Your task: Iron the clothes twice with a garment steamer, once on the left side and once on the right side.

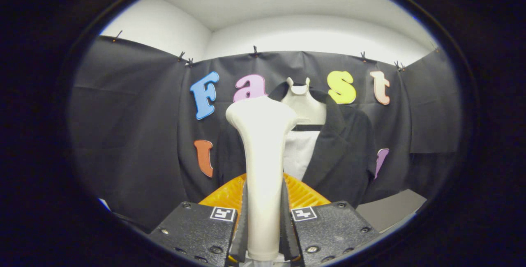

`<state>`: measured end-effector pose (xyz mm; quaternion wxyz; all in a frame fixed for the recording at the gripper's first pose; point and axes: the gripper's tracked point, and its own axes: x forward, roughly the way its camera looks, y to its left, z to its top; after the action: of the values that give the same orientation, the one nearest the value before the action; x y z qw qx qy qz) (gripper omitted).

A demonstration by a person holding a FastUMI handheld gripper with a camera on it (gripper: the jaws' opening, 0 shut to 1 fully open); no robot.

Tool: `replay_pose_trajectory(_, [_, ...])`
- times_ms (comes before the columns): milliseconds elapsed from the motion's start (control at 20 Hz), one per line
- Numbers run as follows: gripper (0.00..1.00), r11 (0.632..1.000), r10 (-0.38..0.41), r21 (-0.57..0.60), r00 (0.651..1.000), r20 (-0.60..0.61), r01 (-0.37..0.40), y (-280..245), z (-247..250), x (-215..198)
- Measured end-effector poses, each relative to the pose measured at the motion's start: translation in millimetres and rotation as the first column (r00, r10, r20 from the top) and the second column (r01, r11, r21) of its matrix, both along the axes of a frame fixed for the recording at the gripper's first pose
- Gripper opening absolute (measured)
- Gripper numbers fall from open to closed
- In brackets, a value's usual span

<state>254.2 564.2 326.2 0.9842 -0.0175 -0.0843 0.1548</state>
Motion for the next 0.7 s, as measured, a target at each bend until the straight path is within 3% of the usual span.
replay_pose_trajectory(300, [0.36, 0.998, -0.059, -0.037, 0.998, 0.017, 0.06, 36.0, 5.3, 27.3])
replay_pose_trajectory(700, [0.36, 0.992, -0.1, -0.085, 0.993, -0.059, 0.095, 37.5, -48.0, 51.1])
